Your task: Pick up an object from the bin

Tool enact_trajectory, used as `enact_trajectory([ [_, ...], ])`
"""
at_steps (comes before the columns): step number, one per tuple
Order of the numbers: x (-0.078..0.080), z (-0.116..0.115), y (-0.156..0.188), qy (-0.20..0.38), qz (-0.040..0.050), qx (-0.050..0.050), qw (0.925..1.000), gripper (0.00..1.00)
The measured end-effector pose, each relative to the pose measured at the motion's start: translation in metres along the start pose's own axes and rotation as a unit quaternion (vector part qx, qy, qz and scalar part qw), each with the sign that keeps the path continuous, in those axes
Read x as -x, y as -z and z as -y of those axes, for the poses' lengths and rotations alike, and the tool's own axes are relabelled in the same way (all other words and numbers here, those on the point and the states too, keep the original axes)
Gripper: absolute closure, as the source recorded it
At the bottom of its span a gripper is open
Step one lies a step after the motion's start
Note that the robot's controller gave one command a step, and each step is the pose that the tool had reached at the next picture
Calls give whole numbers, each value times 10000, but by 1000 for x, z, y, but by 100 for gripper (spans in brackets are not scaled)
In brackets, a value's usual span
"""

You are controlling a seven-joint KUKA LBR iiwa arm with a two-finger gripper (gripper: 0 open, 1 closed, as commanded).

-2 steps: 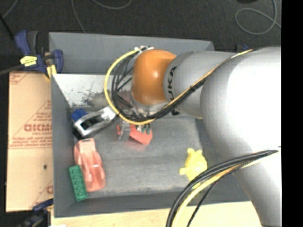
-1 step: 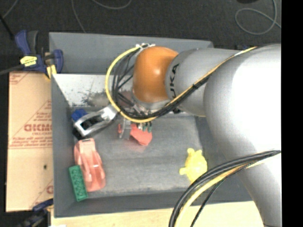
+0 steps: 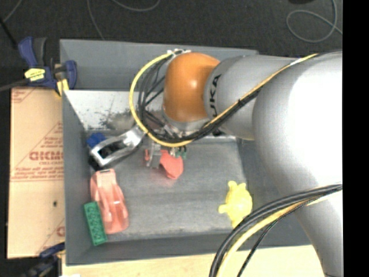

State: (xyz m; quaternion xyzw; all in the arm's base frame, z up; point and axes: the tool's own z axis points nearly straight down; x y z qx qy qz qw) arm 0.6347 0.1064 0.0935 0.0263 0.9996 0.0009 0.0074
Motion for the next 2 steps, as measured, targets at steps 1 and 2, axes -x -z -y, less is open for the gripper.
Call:
enact_trajectory([
  [1, 0, 0, 20, 0, -16, -2, 10000, 100],
  [2, 1, 0, 41, 0, 7, 4, 10000, 100],
])
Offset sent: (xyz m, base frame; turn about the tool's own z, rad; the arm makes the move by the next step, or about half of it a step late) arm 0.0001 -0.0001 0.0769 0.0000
